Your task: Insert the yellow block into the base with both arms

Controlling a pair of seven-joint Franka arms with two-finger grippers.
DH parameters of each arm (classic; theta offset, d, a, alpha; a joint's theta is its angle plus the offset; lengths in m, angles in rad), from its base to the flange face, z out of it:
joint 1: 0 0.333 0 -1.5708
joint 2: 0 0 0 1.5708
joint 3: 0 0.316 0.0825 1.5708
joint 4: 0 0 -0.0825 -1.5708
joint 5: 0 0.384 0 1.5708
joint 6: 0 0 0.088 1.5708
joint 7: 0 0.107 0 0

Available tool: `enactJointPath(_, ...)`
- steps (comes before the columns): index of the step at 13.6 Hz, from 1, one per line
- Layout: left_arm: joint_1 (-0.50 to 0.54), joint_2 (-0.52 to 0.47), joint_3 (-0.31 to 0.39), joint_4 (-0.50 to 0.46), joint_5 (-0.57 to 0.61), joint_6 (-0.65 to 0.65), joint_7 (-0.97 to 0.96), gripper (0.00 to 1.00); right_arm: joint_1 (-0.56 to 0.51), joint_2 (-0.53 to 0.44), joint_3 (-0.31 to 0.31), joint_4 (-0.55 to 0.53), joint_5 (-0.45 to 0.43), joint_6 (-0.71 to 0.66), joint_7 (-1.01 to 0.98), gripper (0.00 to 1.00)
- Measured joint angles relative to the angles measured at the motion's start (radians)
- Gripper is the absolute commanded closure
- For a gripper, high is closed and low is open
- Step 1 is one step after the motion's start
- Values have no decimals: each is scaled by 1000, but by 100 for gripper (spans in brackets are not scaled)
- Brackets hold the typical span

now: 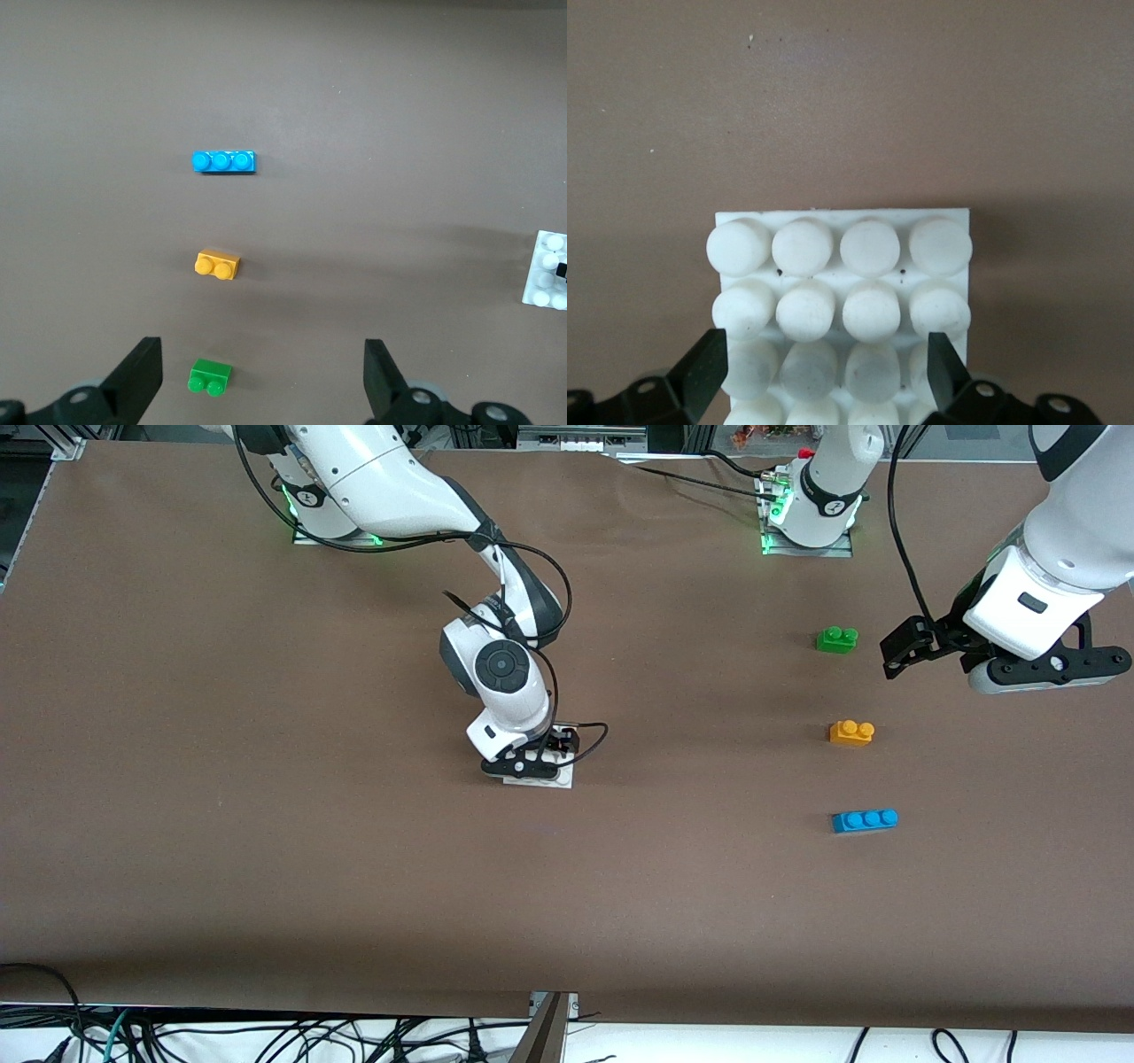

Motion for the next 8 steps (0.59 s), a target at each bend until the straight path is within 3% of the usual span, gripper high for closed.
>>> enactJointPath(8, 0, 0, -9, 0, 0, 0, 0, 0, -25, 11, -11, 1, 0, 0, -2, 0)
